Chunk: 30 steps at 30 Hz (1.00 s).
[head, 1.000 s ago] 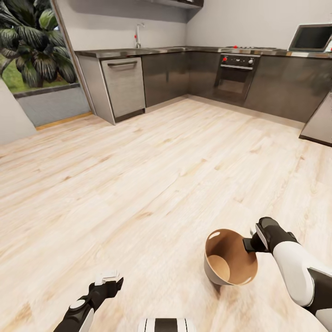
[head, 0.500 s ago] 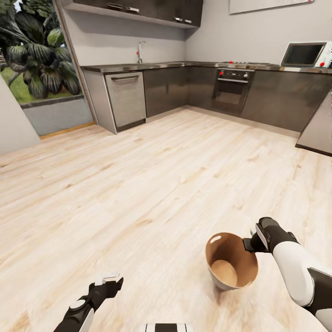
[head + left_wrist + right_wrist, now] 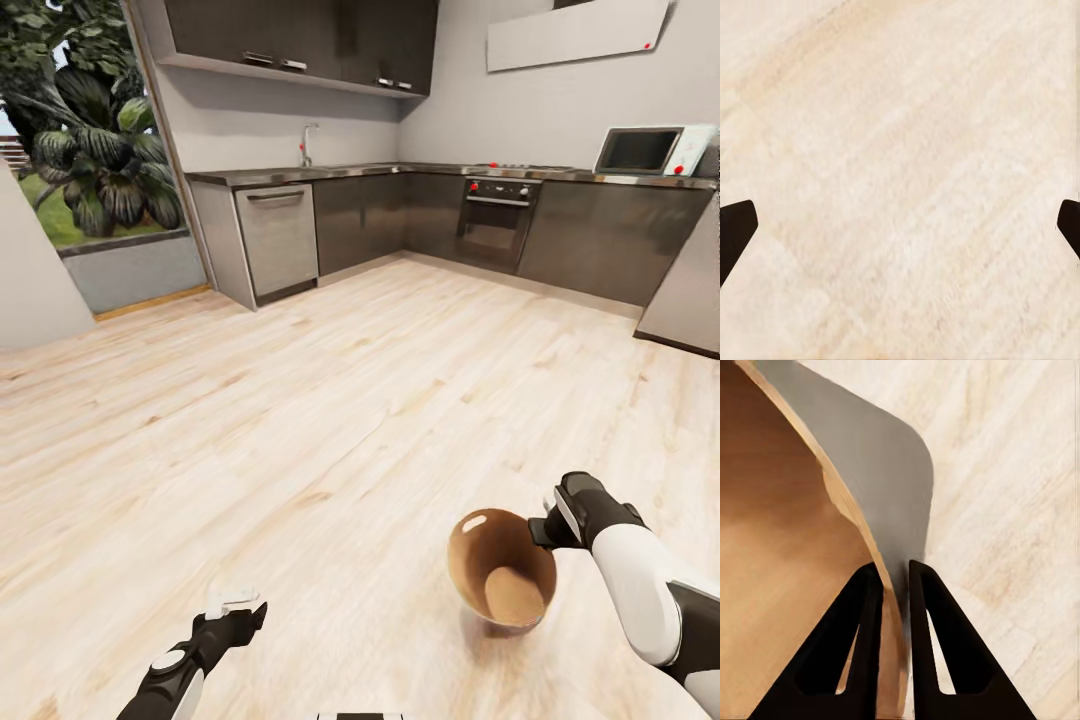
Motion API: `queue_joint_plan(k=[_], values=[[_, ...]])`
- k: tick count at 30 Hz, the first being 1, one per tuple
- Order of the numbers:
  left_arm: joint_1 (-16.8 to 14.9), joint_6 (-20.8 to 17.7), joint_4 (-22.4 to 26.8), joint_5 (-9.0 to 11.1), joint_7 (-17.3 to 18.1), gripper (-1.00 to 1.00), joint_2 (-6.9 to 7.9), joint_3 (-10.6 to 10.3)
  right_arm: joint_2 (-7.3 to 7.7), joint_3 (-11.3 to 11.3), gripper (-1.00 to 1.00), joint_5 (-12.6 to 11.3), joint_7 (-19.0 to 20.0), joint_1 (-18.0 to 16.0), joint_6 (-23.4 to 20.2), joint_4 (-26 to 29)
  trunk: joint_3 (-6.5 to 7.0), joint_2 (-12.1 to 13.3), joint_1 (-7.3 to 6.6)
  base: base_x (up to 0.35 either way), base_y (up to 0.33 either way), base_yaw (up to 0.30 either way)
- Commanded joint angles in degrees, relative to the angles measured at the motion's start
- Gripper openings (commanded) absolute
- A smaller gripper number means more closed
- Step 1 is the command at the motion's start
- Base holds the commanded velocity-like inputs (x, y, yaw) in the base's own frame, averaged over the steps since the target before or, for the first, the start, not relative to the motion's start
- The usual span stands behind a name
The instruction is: Put the three can of soda from the living room inside the tash can in the kitchen.
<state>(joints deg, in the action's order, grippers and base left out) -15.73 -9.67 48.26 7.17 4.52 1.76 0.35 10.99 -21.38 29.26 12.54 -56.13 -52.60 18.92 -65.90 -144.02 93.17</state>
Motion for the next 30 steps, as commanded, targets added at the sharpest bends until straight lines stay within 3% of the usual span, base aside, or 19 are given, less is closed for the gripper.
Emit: queue_joint_plan(k=[1,30], values=[[0.0,0.0,0.0,0.0,0.0,1.0,0.0,0.0,0.0,-0.1,-1.0,-0.6,-0.1,0.1,0.0,0.0,0.23,0.0,-0.03,0.0,0.0,0.0],[0.0,0.1,0.0,0.0,-0.1,1.0,0.0,0.0,-0.09,-0.1,-1.0,-0.6,-0.2,1.2,0.0,0.0,6.66,0.4,-0.77,0.0,0.0,0.0]])
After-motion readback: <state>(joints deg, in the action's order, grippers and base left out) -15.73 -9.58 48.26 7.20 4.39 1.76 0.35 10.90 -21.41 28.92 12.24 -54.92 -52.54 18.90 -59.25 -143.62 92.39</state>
